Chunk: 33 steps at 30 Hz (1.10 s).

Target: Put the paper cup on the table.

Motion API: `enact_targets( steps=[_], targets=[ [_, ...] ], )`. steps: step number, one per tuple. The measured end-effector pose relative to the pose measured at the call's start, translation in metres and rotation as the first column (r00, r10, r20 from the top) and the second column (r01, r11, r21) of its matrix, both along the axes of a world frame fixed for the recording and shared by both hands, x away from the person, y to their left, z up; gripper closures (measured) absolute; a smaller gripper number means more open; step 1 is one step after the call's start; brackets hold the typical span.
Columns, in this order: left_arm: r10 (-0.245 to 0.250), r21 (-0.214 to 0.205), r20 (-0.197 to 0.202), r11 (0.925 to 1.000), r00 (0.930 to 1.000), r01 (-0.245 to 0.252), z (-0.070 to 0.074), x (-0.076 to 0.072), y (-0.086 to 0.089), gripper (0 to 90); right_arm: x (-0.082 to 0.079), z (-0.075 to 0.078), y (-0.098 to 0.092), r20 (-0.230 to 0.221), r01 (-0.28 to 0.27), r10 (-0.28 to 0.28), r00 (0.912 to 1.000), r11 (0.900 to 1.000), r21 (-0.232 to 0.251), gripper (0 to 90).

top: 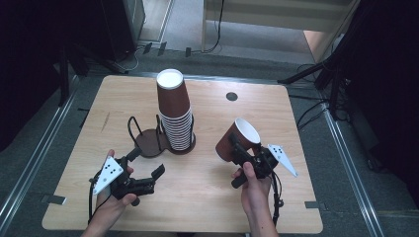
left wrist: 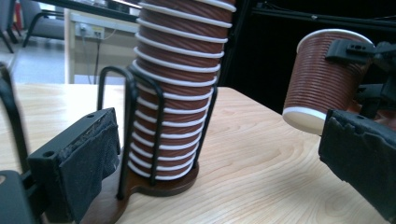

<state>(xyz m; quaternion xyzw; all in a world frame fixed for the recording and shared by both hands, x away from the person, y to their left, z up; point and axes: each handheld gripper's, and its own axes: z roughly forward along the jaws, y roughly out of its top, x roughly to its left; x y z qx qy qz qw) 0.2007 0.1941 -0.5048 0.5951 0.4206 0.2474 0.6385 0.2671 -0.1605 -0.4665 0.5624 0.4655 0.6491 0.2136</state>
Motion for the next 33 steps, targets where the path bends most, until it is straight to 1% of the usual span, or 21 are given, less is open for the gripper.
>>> enact_targets(
  steps=[1,2,3,4,7,8,9,12,14,16,17,18,22,25,26,27,29,30,31,32,33],
  targets=[
    [0.012,-0.001,-0.004,0.9999,0.9999,-0.012,-0.002,-0.001,0.004,0.0,0.001,-0.002,0.0,0.004,0.007,-0.007,1.0,0.9991,-0.042,10.2],
    [0.012,-0.001,-0.004,0.9999,0.9999,-0.012,-0.002,-0.001,0.004,0.0,0.001,-0.002,0.0,0.004,0.007,-0.007,1.0,0.9991,-0.042,10.2],
    [0.022,0.001,-0.011,0.9998,0.9997,-0.022,-0.004,-0.002,0.009,0.0,0.002,-0.003,0.0,0.017,0.02,-0.018,0.9997,0.9965,-0.081,10.1],
    [0.022,0.001,-0.011,0.9998,0.9997,-0.022,-0.004,-0.002,0.009,0.0,0.002,-0.003,0.0,0.017,0.02,-0.018,0.9997,0.9965,-0.081,10.1],
    [0.043,-0.002,-0.023,0.9991,0.9988,-0.043,-0.007,-0.003,0.017,0.0,0.004,-0.005,0.0,0.024,0.031,-0.029,0.9993,0.9933,-0.111,10.1],
    [0.049,0.003,-0.025,0.9988,0.9985,-0.049,-0.009,-0.003,0.02,0.0,0.006,-0.005,0.0,0.026,0.035,-0.032,0.9991,0.9916,-0.124,10.1],
    [0.067,0.003,-0.033,0.9977,0.9972,-0.067,-0.012,-0.003,0.026,0.0,0.009,-0.006,-0.001,0.033,0.05,-0.046,0.9984,0.9892,-0.137,10.1],
    [0.097,0.007,-0.047,0.9953,0.9942,-0.096,-0.017,-0.003,0.034,0.0,0.012,-0.006,-0.002,0.045,0.068,-0.061,0.9971,0.9851,-0.158,10.1],
    [0.11,0.032,-0.055,0.9936,0.9924,-0.108,-0.02,-0.003,0.038,0.0,0.015,-0.006,-0.003,0.075,0.093,-0.08,0.994,0.977,-0.192,10.0],
    [0.122,0.043,-0.058,0.9918,0.9908,-0.12,-0.022,-0.004,0.042,0.0,0.019,-0.006,-0.004,0.081,0.118,-0.101,0.9916,0.9639,-0.239,10.0],
    [0.127,0.051,-0.057,0.991,0.9903,-0.124,-0.023,-0.003,0.044,0.0,0.02,-0.006,-0.004,0.084,0.124,-0.106,0.9908,0.9612,-0.247,9.9],
    [0.133,0.054,-0.059,0.99,0.9893,-0.13,-0.024,-0.003,0.046,0.0,0.022,-0.007,-0.005,0.085,0.127,-0.109,0.9904,0.9608,-0.247,9.9],
    [0.154,0.06,-0.07,0.9869,0.9856,-0.15,-0.026,-0.002,0.055,0.0,0.031,-0.009,-0.006,0.085,0.152,-0.133,0.9875,0.9476,-0.281,9.9],
    [0.165,0.064,-0.074,0.985,0.9835,-0.16,-0.026,-0.001,0.06,0.0,0.037,-0.01,-0.007,0.081,0.161,-0.143,0.9864,0.9433,-0.29,9.9],
    [0.172,0.064,-0.075,0.9837,0.9822,-0.168,-0.027,-0.001,0.063,0.0,0.037,-0.01,-0.007,0.081,0.161,-0.143,0.9864,0.9433,-0.29,9.9],
    [0.176,0.064,-0.078,0.9831,0.9813,-0.172,-0.027,-0.001,0.066,0.0,0.039,-0.01,-0.007,0.084,0.167,-0.149,0.9853,0.9391,-0.3,9.9],
    [0.18,0.066,-0.087,0.9824,0.9797,-0.175,-0.028,-0.001,0.071,0.0,0.043,-0.01,-0.007,0.09,0.174,-0.153,0.9841,0.9349,-0.31,9.9],
    [0.191,0.073,-0.096,0.9801,0.9769,-0.184,-0.029,0.0,0.077,0.0,0.046,-0.011,-0.006,0.094,0.184,-0.162,0.9823,0.9282,-0.323,9.8],
    [0.191,0.073,-0.096,0.9801,0.9769,-0.184,-0.029,0.0,0.077,0.0,0.046,-0.011,-0.006,0.094,0.184,-0.162,0.9823,0.9282,-0.323,9.8],
    [0.203,0.083,-0.105,0.9773,0.9735,-0.195,-0.03,0.001,0.082,0.0,0.049,-0.013,-0.007,0.092,0.197,-0.176,0.9801,0.9194,-0.34,9.7],
    [0.203,0.083,-0.105,0.9773,0.9735,-0.195,-0.03,0.001,0.082,0.0,0.049,-0.013,-0.007,0.092,0.197,-0.176,0.9801,0.9194,-0.34,9.7]
  ],
)
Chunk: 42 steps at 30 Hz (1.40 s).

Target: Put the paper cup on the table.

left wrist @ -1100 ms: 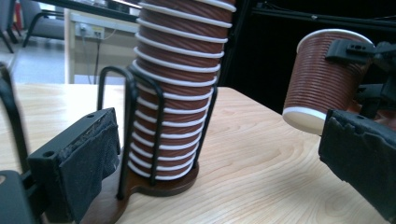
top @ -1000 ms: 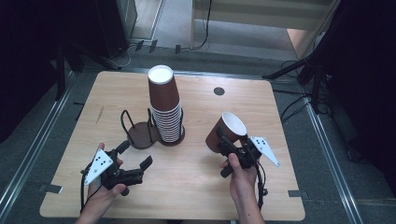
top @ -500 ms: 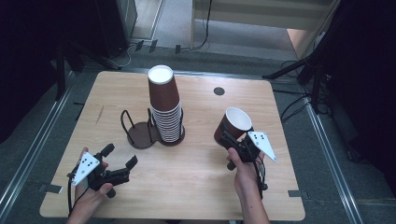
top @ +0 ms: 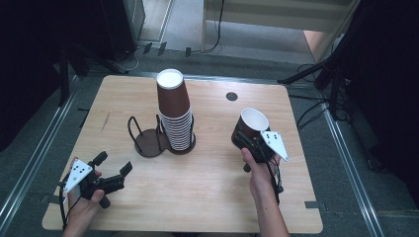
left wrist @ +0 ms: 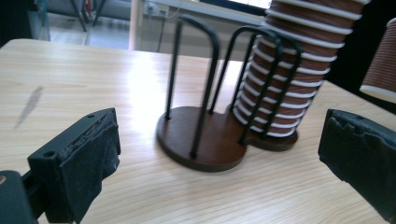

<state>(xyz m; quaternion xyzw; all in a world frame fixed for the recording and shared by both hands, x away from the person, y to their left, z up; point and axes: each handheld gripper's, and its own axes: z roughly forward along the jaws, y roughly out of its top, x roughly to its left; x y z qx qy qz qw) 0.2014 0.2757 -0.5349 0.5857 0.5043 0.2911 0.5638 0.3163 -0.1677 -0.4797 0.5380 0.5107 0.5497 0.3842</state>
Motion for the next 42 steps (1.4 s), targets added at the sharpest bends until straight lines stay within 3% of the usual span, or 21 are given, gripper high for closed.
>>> enact_targets(
  steps=[7,13,26,27,29,31,32,37,42],
  targets=[
    [0.049,0.037,-0.009,0.9981,0.9988,-0.049,-0.004,0.003,0.015,0.0,0.015,-0.01,-0.003,0.02,0.045,-0.044,0.9988,0.9975,-0.054,9.9],
    [0.075,0.032,-0.03,0.9968,0.9967,-0.074,-0.004,0.003,0.024,0.0,0.027,-0.017,-0.002,0.022,0.077,-0.076,0.9969,0.9946,-0.069,10.0],
    [0.086,0.039,-0.056,0.9957,0.9947,-0.084,-0.012,0.006,0.024,0.0,0.052,-0.042,-0.003,0.029,0.123,-0.12,0.9923,0.9811,-0.149,10.0],
    [0.086,0.039,-0.056,0.9957,0.9947,-0.084,-0.012,0.006,0.024,1.5,0.053,-0.043,-0.003,0.029,0.123,-0.12,0.9923,0.9809,-0.15,10.0],
    [0.113,0.062,-0.076,0.9922,0.9907,-0.108,-0.012,0.006,0.024,15.5,0.055,-0.045,-0.003,0.031,0.125,-0.122,0.9921,0.9804,-0.153,10.0],
    [0.132,0.077,-0.087,0.9891,0.9874,-0.125,-0.013,0.006,0.023,16.2,0.056,-0.046,-0.003,0.032,0.13,-0.126,0.9915,0.9798,-0.152,10.0],
    [0.135,0.064,-0.076,0.9894,0.9879,-0.13,-0.013,0.005,0.024,13.8,0.057,-0.048,-0.004,0.03,0.147,-0.144,0.9892,0.9774,-0.152,9.9],
    [0.122,0.047,-0.085,0.9919,0.9889,-0.118,-0.014,0.006,0.025,13.5,0.06,-0.05,-0.005,0.037,0.182,-0.179,0.9832,0.9721,-0.147,9.8],
    [0.104,0.058,-0.092,0.9934,0.9903,-0.099,-0.014,0.006,0.025,13.7,0.063,-0.054,-0.008,0.027,0.204,-0.202,0.979,0.9663,-0.157,9.8]
  ],
)
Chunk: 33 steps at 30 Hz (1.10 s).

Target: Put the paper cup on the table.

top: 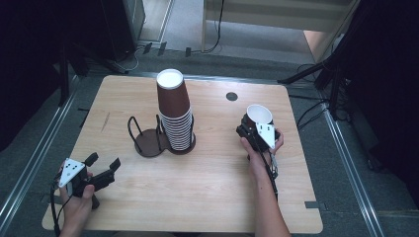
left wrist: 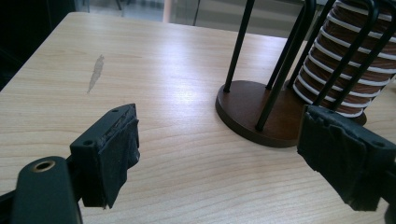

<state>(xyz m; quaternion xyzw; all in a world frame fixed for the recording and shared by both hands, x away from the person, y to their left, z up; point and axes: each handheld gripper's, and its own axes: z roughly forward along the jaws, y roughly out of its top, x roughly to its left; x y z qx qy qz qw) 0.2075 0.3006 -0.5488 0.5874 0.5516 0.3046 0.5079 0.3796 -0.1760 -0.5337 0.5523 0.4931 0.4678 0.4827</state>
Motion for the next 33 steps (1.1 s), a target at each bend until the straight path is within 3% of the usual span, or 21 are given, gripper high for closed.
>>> enact_targets(
  steps=[23,26,30,33],
  targets=[
    [0.008,-0.007,-0.018,0.9999,0.9998,-0.008,-0.001,0.001,0.002,14.0,0.004,-0.009,0.003,-0.013,-0.022,0.021,0.9997,0.9983,-0.054,8.6],
    [0.009,-0.011,-0.018,0.9999,0.9998,-0.01,-0.001,0.002,0.002,14.0,0.003,-0.008,0.003,-0.021,-0.029,0.029,0.9994,0.9987,-0.042,7.8],
    [0.014,-0.006,-0.018,0.9999,0.9997,-0.014,-0.001,0.002,0.002,14.0,0.005,-0.004,0.003,-0.067,-0.058,0.055,0.9962,0.9974,-0.043,0.0],
    [0.018,0.001,-0.02,0.9998,0.9996,-0.018,-0.002,0.003,0.002,14.0,0.005,0.002,0.005,-0.063,-0.07,0.067,0.9957,0.9964,-0.046,0.0]
  ],
)
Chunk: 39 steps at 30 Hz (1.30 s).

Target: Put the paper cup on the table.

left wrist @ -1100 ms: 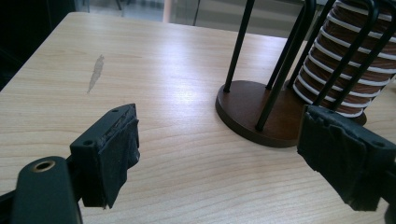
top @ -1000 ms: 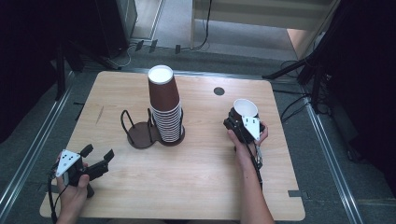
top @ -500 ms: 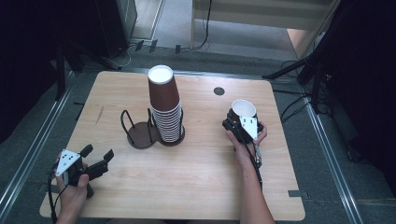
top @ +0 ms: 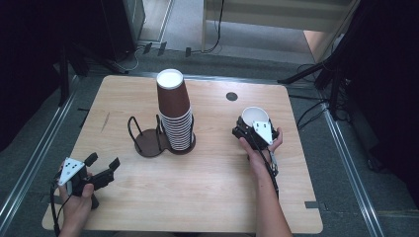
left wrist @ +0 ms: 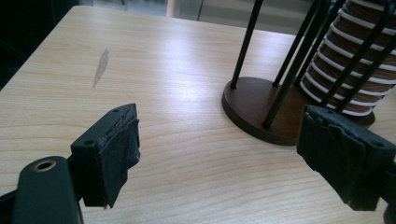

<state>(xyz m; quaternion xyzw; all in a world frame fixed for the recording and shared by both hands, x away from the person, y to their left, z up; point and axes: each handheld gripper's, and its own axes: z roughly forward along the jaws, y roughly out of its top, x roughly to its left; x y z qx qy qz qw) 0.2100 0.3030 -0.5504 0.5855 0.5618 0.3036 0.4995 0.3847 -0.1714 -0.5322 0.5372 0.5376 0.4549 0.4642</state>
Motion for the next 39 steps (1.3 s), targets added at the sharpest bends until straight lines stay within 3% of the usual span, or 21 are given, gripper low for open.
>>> enact_targets(
  steps=[3,9,18,28,39],
  targets=[
    [-0.003,-0.006,0.0,1.0,1.0,0.003,0.0,0.0,0.0,14.0,-0.003,0.01,0.004,-0.001,-0.025,0.025,0.9997,0.9993,0.027,0.0],
    [-0.002,-0.007,-0.002,1.0,1.0,0.002,0.0,0.0,0.0,14.0,-0.005,0.013,0.006,-0.027,-0.026,0.027,0.9993,0.9985,0.049,0.0],
    [-0.003,-0.006,-0.001,1.0,1.0,0.003,0.0,0.0,0.0,14.0,-0.017,0.023,0.0,0.013,-0.067,0.066,0.9977,0.9962,0.056,0.0],
    [-0.008,0.002,-0.008,1.0,0.9999,0.008,0.0,0.0,0.0,14.0,-0.041,0.036,-0.002,0.053,-0.11,0.106,0.9929,0.99,0.088,0.0],
    [-0.01,0.004,-0.01,0.9999,0.9999,0.01,0.0,0.0,-0.002,14.1,-0.06,0.034,-0.014,0.063,-0.12,0.113,0.9917,0.985,0.124,0.0]
  ],
)
